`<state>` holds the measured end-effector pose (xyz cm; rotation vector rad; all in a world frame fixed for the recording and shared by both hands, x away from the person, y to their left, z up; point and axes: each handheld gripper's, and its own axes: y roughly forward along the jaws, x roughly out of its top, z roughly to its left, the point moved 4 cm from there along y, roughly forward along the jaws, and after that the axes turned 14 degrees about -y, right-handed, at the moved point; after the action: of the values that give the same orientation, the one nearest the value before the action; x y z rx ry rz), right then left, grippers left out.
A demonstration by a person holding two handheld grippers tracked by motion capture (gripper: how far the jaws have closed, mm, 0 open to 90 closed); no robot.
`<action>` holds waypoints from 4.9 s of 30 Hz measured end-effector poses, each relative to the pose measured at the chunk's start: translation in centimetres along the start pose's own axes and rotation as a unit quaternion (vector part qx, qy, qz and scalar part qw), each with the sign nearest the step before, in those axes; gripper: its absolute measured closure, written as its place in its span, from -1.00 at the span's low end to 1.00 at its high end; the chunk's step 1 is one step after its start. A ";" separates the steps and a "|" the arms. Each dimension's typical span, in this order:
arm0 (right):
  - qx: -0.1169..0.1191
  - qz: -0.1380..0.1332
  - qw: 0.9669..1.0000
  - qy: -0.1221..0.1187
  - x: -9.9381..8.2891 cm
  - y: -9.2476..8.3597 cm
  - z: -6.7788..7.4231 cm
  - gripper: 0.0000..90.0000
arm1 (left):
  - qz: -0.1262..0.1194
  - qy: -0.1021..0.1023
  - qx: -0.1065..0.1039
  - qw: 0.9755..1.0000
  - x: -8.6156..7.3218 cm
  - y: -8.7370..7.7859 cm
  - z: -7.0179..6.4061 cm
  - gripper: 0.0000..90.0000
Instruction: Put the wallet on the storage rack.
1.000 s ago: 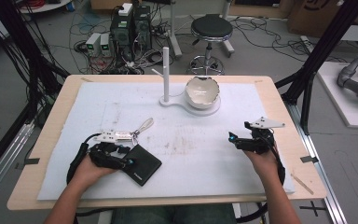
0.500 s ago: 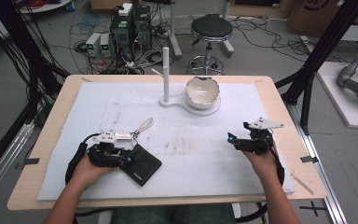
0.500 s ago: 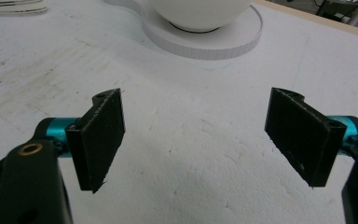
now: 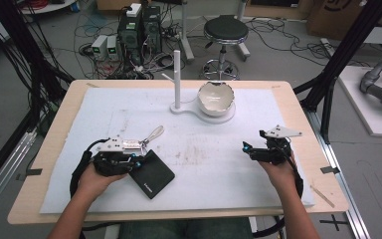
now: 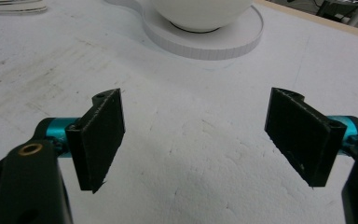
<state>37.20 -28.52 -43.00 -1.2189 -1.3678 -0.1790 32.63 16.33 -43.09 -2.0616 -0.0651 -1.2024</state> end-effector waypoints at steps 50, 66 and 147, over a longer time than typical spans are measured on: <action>0.004 -0.011 1.000 0.027 0.0 -0.4 -0.2 -0.55 | -0.082 0.148 0.057 0.984 24.4 9.0 -3.0 0.83; 0.008 -0.008 0.999 0.034 -0.3 -0.2 -0.6 -0.55 | -0.062 0.150 0.073 0.984 27.7 14.0 -0.9 0.83; 0.004 -0.012 0.999 0.040 -0.3 0.2 -1.0 -0.55 | -0.135 0.074 0.035 0.987 9.1 -1.7 -1.3 -0.50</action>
<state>37.91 -29.31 -43.06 -1.1770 -1.3141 -0.2371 36.16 13.98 -34.70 -1.9396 -0.3217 -1.4917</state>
